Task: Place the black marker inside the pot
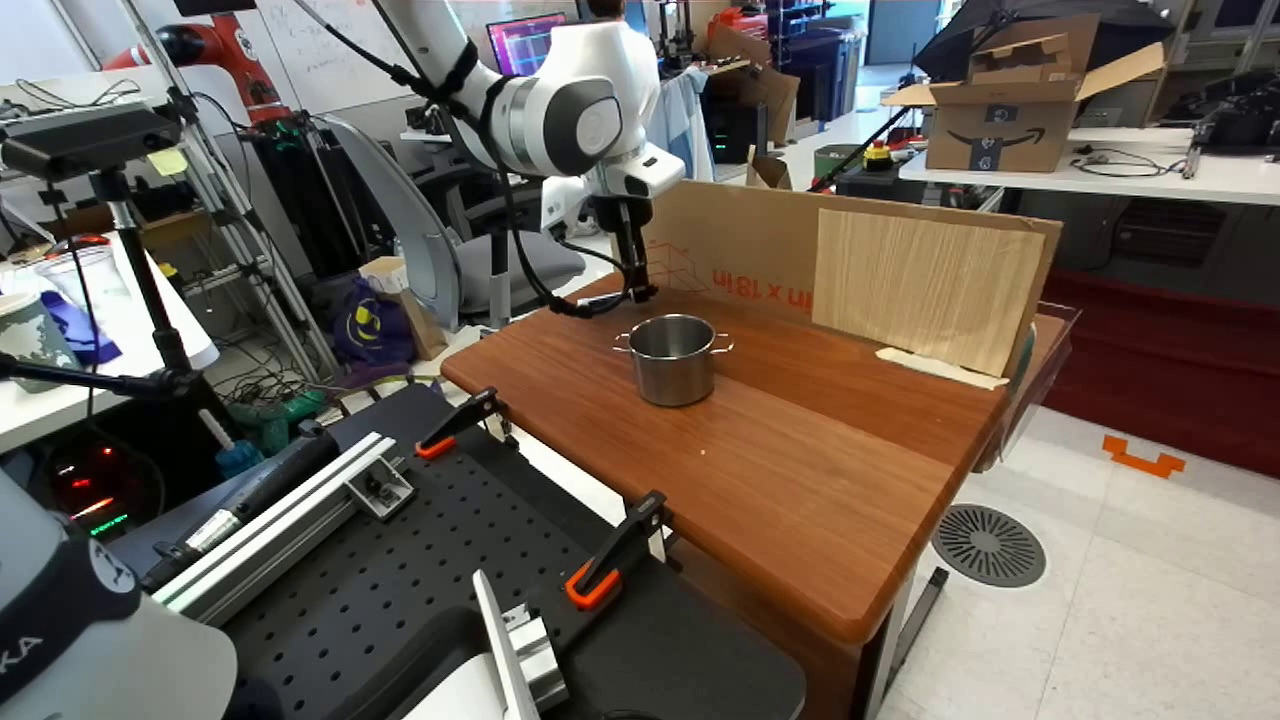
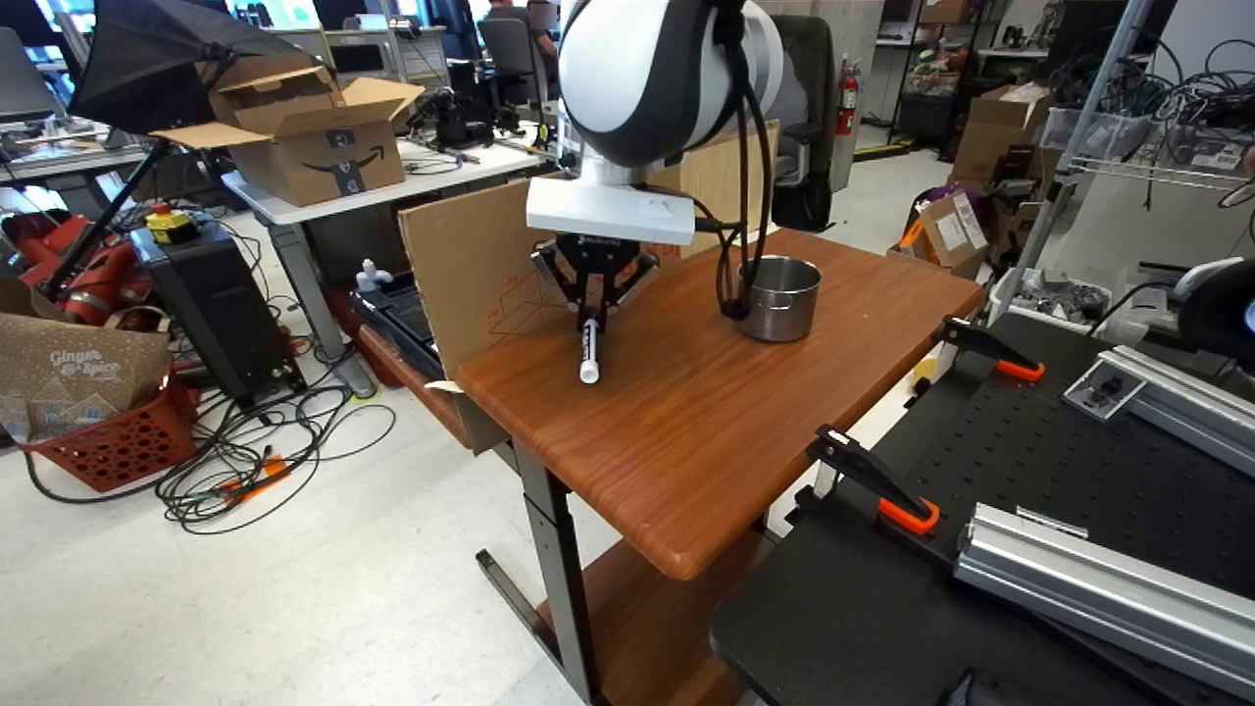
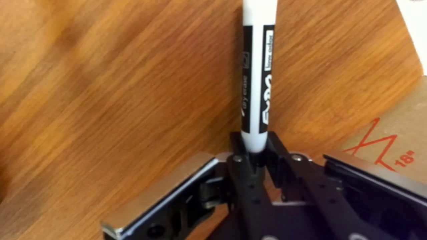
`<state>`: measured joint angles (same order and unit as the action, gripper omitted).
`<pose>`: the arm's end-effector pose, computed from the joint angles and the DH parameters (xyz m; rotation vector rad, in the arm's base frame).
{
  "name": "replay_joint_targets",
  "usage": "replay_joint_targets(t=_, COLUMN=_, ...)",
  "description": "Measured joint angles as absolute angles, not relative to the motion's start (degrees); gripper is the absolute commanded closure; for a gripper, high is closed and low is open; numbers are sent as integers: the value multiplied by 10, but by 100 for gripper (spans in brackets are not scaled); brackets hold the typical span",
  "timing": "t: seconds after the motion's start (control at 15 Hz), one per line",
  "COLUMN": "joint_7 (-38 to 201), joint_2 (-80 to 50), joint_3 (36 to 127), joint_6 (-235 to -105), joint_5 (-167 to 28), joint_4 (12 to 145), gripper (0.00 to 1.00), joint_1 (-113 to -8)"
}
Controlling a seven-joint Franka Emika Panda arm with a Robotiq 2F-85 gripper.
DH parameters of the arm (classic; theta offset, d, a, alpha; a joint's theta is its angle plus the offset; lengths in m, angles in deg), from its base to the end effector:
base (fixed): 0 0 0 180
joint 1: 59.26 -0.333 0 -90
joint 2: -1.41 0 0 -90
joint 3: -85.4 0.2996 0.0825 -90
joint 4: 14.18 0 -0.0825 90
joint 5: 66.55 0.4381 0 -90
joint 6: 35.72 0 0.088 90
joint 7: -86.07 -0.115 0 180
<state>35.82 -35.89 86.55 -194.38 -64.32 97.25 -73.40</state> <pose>0.6289 0.1706 0.0916 -2.8590 0.9639 -0.1965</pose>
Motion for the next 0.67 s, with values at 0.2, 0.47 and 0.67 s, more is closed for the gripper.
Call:
replay_joint_targets(t=0.2, joint_7=360, joint_2=-339, joint_3=830, joint_6=-1943, joint_5=-662, joint_4=974, gripper=95, joint_1=-762)
replay_joint_targets(t=0.47, joint_7=352, joint_2=-292, joint_3=769, joint_6=-1941, joint_5=-733, joint_4=1000, gripper=95, joint_1=-814)
replay_joint_targets(t=0.67, joint_7=316, joint_2=-254, joint_3=711, joint_6=-1939, joint_5=-822, joint_4=1031, gripper=95, joint_1=-861)
